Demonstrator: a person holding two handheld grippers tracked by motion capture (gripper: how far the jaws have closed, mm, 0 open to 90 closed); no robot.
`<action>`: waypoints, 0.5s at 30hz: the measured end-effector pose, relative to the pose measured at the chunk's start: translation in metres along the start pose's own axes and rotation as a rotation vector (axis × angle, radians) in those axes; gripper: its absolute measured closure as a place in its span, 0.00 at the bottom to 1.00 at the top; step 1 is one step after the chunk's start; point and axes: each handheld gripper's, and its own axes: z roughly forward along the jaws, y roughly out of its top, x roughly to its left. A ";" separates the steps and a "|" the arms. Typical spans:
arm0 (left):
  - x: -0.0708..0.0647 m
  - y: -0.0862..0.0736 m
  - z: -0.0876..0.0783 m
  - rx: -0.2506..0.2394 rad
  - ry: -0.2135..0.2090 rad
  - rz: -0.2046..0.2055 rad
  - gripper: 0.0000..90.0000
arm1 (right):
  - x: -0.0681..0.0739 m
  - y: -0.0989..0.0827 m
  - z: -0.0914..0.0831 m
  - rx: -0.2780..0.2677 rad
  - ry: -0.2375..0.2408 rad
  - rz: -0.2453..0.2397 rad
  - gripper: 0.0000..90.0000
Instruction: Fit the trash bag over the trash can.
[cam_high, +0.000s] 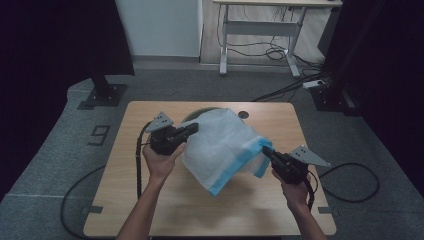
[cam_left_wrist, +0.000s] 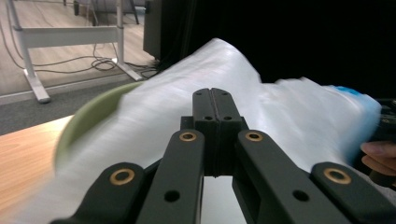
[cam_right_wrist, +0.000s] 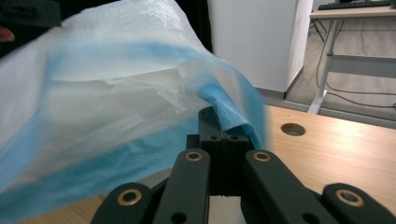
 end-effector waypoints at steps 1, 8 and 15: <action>0.000 0.000 -0.001 0.005 -0.016 -0.004 1.00 | -0.001 0.000 -0.002 0.002 0.000 -0.002 0.99; -0.033 0.000 0.008 0.056 -0.098 0.095 0.95 | 0.007 0.008 0.000 -0.010 0.024 -0.021 0.98; -0.055 -0.010 0.030 0.144 -0.148 0.144 0.57 | 0.011 0.010 0.004 -0.010 0.033 -0.008 0.98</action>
